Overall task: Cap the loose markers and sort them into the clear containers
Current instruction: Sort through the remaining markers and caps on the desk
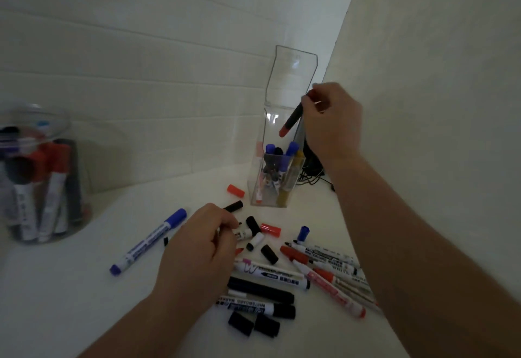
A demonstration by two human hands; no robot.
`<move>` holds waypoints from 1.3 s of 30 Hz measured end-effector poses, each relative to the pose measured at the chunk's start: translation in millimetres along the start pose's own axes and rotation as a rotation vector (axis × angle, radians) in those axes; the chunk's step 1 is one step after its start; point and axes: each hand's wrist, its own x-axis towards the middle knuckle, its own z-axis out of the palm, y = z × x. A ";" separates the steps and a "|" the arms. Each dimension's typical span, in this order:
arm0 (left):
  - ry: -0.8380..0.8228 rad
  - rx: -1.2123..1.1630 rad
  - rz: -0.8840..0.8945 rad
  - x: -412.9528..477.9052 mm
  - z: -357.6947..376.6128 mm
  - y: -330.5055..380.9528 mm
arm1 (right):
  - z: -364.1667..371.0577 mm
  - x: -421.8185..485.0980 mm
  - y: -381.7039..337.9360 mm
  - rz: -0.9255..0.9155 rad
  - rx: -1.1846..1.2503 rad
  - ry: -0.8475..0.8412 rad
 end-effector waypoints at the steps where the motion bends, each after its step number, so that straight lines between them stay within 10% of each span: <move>1: 0.006 0.006 -0.001 0.5 -0.5 -1.2 | 6.2 1.3 6.9 0.006 -0.091 -0.072; 6: 0.013 -0.021 -0.021 0.0 1.3 -2.0 | 7.4 -5.6 30.1 0.048 -0.309 -0.459; 11: 0.003 0.012 -0.006 -0.1 1.2 4.0 | -38.1 -28.1 34.5 0.033 -0.161 -0.222; 19: 0.000 0.046 -0.014 -1.5 4.7 9.2 | -105.2 -92.1 38.8 0.206 -0.454 -1.058; 39: 0.114 0.061 0.016 -1.0 7.6 5.6 | -124.4 -117.1 64.1 0.311 -0.647 -1.284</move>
